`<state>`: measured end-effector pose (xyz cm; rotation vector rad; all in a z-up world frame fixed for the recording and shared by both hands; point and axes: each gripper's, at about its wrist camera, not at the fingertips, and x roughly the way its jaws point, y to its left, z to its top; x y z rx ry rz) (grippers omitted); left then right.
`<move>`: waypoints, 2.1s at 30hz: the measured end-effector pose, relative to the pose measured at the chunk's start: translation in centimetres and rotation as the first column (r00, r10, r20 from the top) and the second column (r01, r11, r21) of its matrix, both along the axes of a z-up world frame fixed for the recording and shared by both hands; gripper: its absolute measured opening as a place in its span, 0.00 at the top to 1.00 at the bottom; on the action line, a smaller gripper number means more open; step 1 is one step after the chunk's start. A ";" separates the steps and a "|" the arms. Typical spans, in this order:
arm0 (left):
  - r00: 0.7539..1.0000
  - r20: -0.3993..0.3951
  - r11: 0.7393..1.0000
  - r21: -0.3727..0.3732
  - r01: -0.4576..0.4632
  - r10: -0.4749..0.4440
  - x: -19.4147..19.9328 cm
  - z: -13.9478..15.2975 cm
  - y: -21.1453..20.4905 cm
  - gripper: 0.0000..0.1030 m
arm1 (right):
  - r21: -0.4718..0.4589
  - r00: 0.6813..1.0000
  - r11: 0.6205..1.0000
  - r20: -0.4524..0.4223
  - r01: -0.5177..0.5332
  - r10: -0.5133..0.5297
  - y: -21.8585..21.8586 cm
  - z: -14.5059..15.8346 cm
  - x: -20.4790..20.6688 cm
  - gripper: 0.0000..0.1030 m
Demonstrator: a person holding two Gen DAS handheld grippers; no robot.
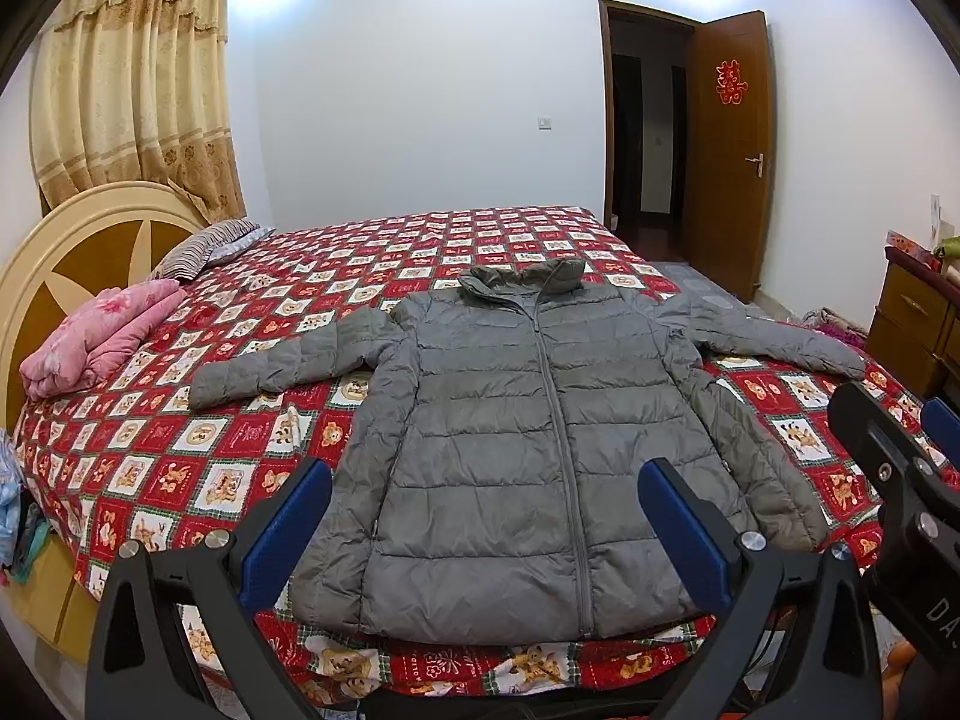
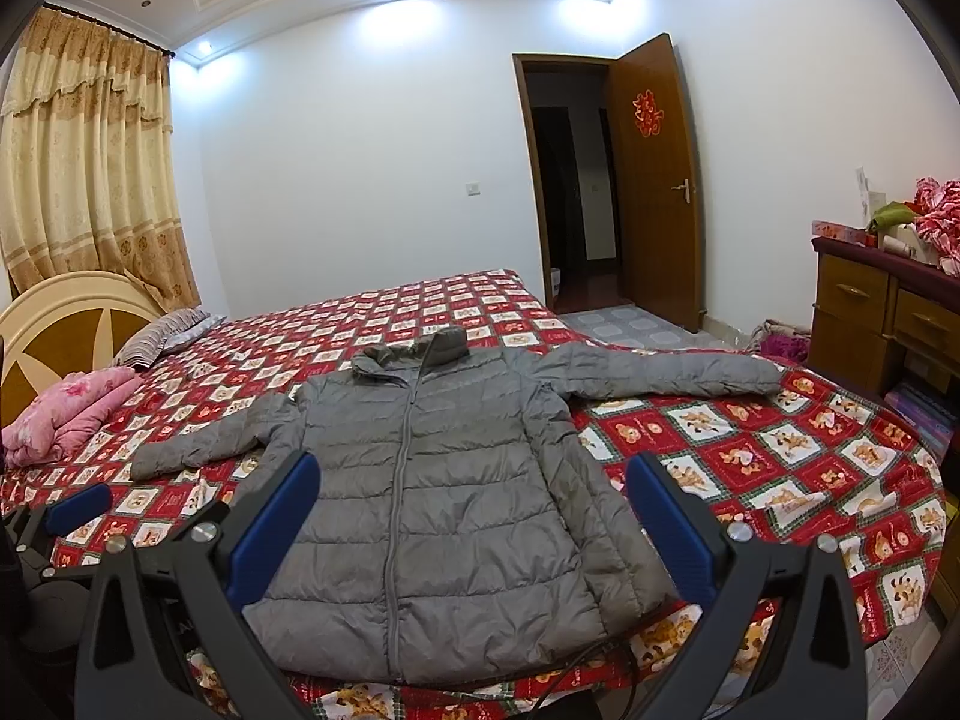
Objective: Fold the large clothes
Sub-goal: 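Grasp the jacket sleeve cuff with the right gripper and lift it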
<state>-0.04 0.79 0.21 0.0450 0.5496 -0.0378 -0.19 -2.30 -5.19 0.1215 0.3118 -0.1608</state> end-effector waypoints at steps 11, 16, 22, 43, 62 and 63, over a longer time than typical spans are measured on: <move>1.000 -0.012 1.000 0.004 0.001 -0.001 0.2 -0.4 0.0 0.01 | 0.006 1.000 1.000 -0.016 -0.005 0.005 0.5 -0.5 -0.1 0.00; 0.998 -0.064 1.000 0.002 0.021 -0.020 1.5 -1.6 -0.4 0.01 | 0.045 0.997 0.999 -0.067 -0.022 0.025 -0.6 -0.8 1.2 0.00; 0.983 -0.179 0.998 -0.047 0.038 -0.046 5.2 -4.3 0.4 0.01 | 0.157 0.982 0.987 -0.183 -0.019 0.048 -4.3 -3.0 4.5 0.00; 0.982 -0.191 0.999 0.035 -0.009 0.016 27.7 -8.3 6.3 0.01 | 0.424 0.843 0.730 -0.327 0.536 -0.428 -36.1 -5.2 14.6 0.13; 0.927 -0.337 0.976 -0.080 -0.204 0.167 37.8 -18.7 13.6 0.01 | 0.251 0.639 0.611 -0.508 0.751 -0.577 -46.8 -10.8 23.7 0.83; 0.932 -0.322 0.973 -0.104 -0.207 0.164 37.6 -18.5 13.8 0.01 | 0.238 0.639 0.620 -0.512 0.748 -0.574 -46.8 -10.6 23.6 0.84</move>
